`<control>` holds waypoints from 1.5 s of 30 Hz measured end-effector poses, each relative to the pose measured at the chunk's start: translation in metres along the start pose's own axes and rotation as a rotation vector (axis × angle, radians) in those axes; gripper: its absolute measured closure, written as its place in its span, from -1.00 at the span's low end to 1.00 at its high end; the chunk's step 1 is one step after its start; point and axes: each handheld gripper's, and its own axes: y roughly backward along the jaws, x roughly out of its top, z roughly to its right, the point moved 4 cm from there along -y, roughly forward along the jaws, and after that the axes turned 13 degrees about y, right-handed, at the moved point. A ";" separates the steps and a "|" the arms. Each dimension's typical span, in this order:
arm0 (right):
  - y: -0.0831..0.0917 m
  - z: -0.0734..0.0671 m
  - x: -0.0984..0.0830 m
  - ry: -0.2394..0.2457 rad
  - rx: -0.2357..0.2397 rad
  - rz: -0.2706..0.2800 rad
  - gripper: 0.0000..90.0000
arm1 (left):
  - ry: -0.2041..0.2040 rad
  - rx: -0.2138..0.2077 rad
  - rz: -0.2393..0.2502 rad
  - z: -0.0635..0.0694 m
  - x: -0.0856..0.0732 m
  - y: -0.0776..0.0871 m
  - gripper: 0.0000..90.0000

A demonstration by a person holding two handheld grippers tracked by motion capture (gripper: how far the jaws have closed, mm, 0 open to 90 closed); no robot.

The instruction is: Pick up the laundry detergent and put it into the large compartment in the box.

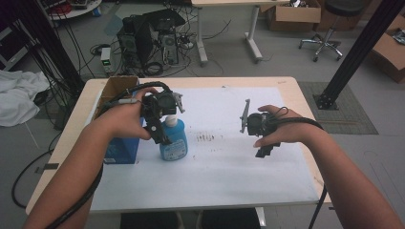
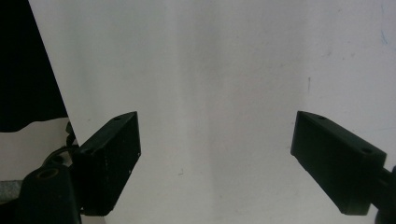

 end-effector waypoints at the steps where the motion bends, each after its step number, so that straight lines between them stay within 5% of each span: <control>1: 0.000 0.000 0.000 0.000 0.000 0.000 -0.65 | 0.000 0.000 0.000 0.000 0.000 0.000 -1.00; 45: -0.010 0.003 0.001 -0.001 0.016 0.002 -0.65 | -0.010 0.027 -0.126 -0.017 0.016 -0.041 -1.00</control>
